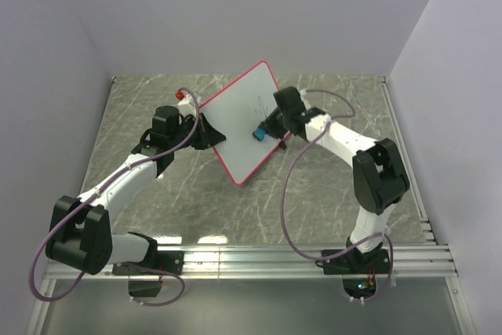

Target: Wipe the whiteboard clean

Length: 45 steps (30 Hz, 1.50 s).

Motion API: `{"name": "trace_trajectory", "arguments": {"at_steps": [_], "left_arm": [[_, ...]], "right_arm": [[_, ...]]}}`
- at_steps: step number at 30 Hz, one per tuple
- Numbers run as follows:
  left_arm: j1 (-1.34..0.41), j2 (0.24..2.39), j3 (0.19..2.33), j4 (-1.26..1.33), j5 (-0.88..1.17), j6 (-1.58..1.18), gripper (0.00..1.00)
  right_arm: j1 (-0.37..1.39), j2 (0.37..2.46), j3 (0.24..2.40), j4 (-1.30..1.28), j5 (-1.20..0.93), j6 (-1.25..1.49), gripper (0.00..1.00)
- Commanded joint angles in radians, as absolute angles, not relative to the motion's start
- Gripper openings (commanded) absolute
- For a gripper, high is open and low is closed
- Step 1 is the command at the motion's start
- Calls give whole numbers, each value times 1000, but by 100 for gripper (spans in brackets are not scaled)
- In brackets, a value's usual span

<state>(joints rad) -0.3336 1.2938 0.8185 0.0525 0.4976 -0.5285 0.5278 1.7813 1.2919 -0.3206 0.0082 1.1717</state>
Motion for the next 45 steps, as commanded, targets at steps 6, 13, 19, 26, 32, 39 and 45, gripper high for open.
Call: {"name": "trace_trajectory", "arguments": {"at_steps": [6,13,19,26,32,39,45], "left_arm": [[-405,1322,795,-178,672,-453,0],[-408,1319,793,-181,669,-451,0],[-408,1327,793,-176,673,-453,0],[-410,1342,793,-170,684,-454,0],[-411,1347,795,-172,684,-451,0],[-423,1342,798,-181,672,-446,0],[-428,1345,799,-189,660,-443,0]], "right_arm": [[523,2014,1819,-357,-29,1140,0],[514,1950,1616,-287,-28,1163,0],[476,1801,1239,-190,-15,1177,0],[472,1746,1081,-153,-22,1169,0],[465,1833,1313,-221,-20,1157,0],[439,2002,1743,-296,-29,1207,0],[423,2149,2003,-362,-44,1233,0]]}}
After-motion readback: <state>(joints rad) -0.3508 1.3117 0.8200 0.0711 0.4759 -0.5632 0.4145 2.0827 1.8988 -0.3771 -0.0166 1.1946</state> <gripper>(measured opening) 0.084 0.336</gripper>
